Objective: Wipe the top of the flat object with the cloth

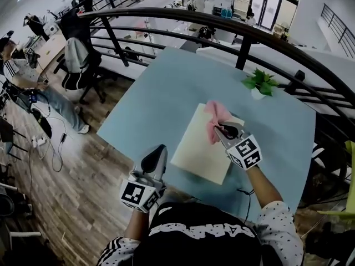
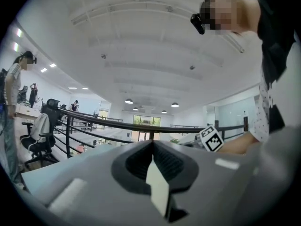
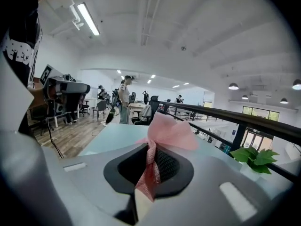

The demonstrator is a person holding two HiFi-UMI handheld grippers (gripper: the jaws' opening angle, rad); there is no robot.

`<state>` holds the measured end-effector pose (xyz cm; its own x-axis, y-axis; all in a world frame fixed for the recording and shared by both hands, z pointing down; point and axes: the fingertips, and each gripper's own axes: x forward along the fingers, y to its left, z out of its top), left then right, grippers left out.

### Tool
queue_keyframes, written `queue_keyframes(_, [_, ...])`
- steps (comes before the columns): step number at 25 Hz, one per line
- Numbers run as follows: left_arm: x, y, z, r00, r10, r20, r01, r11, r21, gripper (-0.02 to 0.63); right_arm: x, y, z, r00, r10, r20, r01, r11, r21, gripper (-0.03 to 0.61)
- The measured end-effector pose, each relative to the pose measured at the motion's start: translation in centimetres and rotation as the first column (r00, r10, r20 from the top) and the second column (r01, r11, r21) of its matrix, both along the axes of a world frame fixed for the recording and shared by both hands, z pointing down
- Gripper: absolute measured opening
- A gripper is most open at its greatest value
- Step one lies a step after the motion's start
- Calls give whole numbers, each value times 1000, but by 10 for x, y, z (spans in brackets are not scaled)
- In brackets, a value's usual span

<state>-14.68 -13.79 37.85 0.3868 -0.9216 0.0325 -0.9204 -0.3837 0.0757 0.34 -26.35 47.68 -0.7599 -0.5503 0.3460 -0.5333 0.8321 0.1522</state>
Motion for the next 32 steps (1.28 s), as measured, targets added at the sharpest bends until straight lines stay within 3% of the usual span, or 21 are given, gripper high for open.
queue_keyframes(10, [-22,-27,13,1000,-5,3,5,1000,-27,0,-26,-72,54,972,-4,-237,-8,999,-50,29])
queue_keyframes(20, [-55,-56,6,999,43,0,-43,999,-18,0,-42,-127,86,892,56,-449,-67,998,-8,28])
queue_keyframes(29, [-81,-71,4,998,61,1,-61,997,-54,0,-53,-153,119,814,73,-576,-93,996,-4,28])
queue_keyframes(32, [-89,-73,7,999,54,10,-53,997,-48,0,-54,-156,123,808,76,-584,-98,995,-5,19])
